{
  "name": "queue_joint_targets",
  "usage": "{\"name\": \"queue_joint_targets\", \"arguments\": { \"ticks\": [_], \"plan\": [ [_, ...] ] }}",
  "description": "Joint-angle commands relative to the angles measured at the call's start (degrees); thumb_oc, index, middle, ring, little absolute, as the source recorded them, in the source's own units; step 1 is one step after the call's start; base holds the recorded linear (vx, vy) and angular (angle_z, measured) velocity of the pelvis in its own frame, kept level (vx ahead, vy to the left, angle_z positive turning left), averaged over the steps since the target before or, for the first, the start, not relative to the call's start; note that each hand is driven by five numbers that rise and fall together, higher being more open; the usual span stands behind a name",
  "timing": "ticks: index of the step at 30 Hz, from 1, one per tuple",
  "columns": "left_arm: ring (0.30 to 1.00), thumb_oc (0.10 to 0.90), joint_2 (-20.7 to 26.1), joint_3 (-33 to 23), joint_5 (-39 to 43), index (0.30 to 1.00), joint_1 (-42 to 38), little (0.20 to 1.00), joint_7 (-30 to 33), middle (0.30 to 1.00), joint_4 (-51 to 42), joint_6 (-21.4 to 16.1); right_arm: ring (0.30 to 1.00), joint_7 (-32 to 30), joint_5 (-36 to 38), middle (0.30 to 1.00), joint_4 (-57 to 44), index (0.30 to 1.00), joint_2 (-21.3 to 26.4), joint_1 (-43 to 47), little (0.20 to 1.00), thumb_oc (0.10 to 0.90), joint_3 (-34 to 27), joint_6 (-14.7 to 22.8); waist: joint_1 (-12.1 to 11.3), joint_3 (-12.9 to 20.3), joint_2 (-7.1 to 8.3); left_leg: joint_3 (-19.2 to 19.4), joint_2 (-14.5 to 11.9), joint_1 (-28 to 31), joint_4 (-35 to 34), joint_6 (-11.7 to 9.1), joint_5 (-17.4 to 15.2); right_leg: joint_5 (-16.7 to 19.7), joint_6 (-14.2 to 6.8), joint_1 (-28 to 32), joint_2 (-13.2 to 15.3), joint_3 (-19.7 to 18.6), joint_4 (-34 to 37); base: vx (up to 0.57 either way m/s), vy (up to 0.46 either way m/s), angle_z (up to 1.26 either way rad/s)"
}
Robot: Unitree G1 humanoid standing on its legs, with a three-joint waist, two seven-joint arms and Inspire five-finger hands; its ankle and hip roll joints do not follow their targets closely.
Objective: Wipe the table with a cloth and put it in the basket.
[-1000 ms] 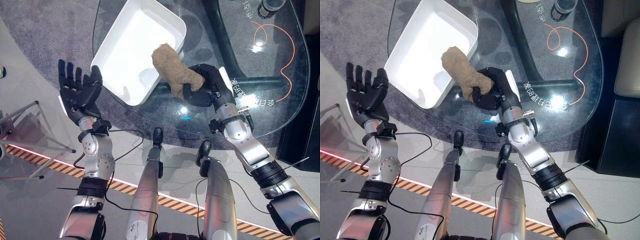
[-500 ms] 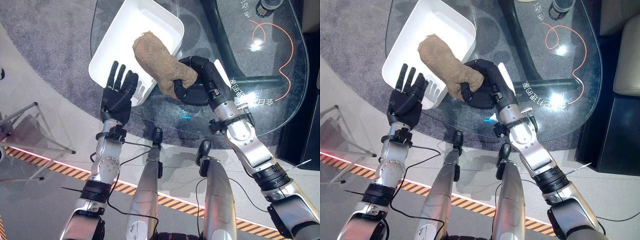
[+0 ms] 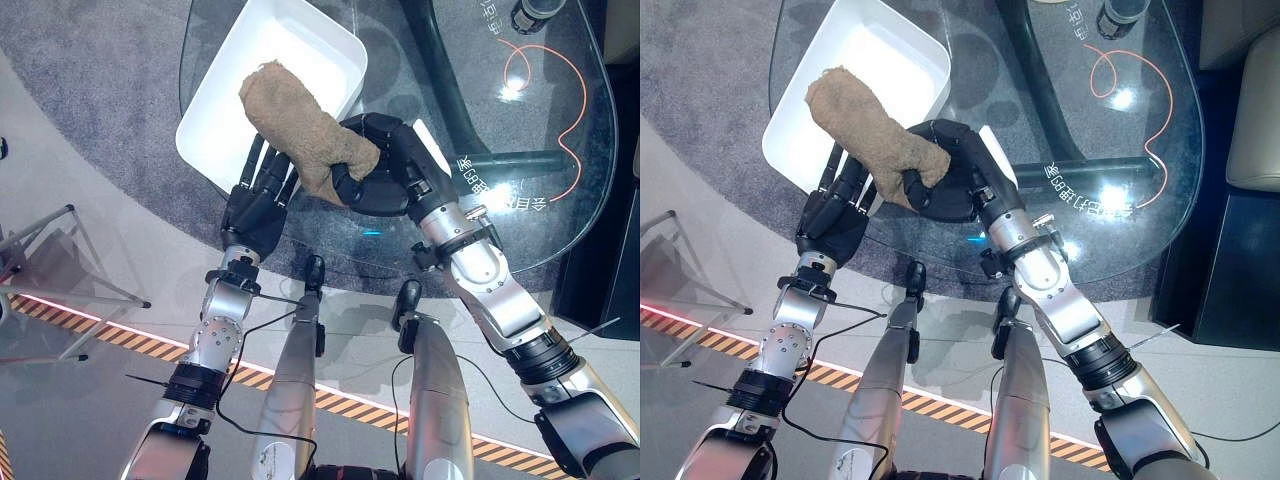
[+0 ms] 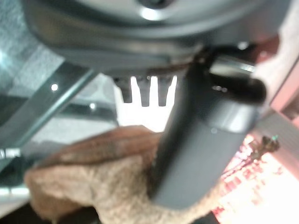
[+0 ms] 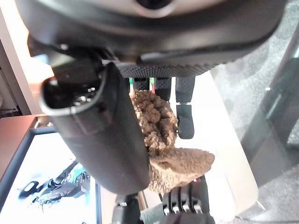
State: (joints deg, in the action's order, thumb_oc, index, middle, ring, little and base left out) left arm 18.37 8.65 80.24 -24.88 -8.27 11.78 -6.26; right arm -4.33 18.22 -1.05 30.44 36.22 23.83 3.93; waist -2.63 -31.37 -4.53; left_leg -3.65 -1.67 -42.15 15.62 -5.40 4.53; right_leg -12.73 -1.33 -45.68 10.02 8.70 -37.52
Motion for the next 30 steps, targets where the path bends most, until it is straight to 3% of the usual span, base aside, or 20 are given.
{"name": "queue_joint_targets", "arguments": {
  "ticks": [1,11,30],
  "plan": [
    [0.900,0.800,0.11,-0.77,1.61,0.900,-3.45,0.900,-6.93,0.900,-9.59,-1.92,0.300,2.96,2.65,0.300,-13.71,0.300,-3.42,7.75,0.200,0.100,0.00,8.09,0.71,1.57,1.66,4.99,3.63,2.42,6.57,3.68,-6.06,8.97,-2.29,4.51,-3.46,0.62,10.49,0.00,0.000,0.00],
    [0.900,0.800,-0.34,-1.25,2.25,0.900,-4.56,0.900,-13.69,0.900,-11.66,-2.93,0.300,2.76,1.93,0.300,-12.23,0.300,-3.38,7.33,0.200,0.100,0.42,6.95,0.68,1.57,1.88,4.85,3.75,2.79,6.20,3.65,-6.14,8.92,-2.25,4.78,-3.52,0.55,10.75,0.00,0.000,0.00],
    [0.900,0.800,-0.01,-1.87,1.77,0.900,-4.72,0.900,-14.84,0.900,-14.66,-2.31,0.300,-2.98,-0.24,0.300,-9.88,0.300,-3.39,5.46,0.200,0.100,-1.45,5.03,0.96,1.57,1.96,4.71,3.96,2.98,5.77,3.82,-6.26,8.91,-2.26,4.70,-3.68,0.25,11.05,0.00,0.000,0.00]
  ]
}}
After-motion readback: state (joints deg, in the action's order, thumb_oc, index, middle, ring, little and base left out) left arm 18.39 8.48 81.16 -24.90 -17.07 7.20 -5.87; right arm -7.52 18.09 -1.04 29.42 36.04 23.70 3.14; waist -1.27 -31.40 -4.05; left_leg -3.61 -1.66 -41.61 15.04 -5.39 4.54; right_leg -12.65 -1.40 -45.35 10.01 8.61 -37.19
